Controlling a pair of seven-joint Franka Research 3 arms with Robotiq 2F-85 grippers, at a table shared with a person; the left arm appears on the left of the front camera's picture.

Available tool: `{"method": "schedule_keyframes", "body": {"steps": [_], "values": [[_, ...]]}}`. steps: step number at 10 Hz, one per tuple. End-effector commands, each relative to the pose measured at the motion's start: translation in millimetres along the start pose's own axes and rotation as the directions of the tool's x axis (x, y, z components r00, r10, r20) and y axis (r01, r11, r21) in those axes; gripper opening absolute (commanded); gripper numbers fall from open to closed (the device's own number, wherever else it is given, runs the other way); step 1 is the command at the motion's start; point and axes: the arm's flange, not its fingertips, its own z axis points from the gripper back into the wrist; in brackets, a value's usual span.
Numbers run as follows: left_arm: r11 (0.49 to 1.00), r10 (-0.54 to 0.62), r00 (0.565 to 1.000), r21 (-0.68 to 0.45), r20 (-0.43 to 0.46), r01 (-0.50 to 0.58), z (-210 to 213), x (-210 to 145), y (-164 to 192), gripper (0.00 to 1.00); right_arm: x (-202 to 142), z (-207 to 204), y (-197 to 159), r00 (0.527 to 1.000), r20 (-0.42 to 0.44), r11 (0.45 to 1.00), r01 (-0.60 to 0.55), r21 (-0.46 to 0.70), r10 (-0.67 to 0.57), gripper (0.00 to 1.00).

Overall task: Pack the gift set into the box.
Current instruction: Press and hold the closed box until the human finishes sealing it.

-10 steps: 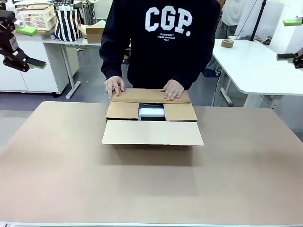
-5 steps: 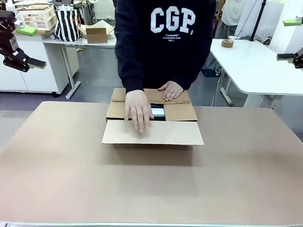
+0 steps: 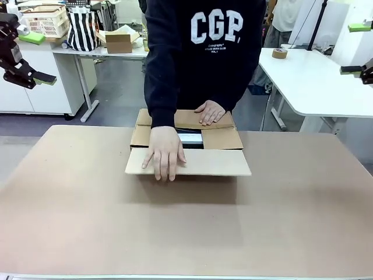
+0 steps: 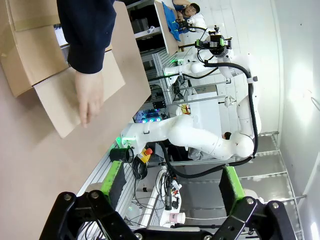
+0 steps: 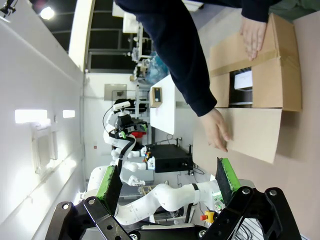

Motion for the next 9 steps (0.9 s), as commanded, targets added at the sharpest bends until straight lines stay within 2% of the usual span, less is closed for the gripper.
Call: {"method": "schedule_keyframes", "body": {"steps": [1, 9], "values": [[1.000, 0.011, 1.000, 0.004, 0.001, -0.011, -1.2, -3.6, 0.0, 1.00, -0.4, -0.6, 3.7, 1.000, 0.002, 1.000, 0.015, 0.023, -0.015, 1.00], [1.000, 0.011, 1.000, 0.004, 0.001, -0.011, -1.2, -3.6, 0.0, 1.00, -0.4, -0.6, 3.7, 1.000, 0.002, 1.000, 0.015, 0.023, -0.015, 1.00]]}}
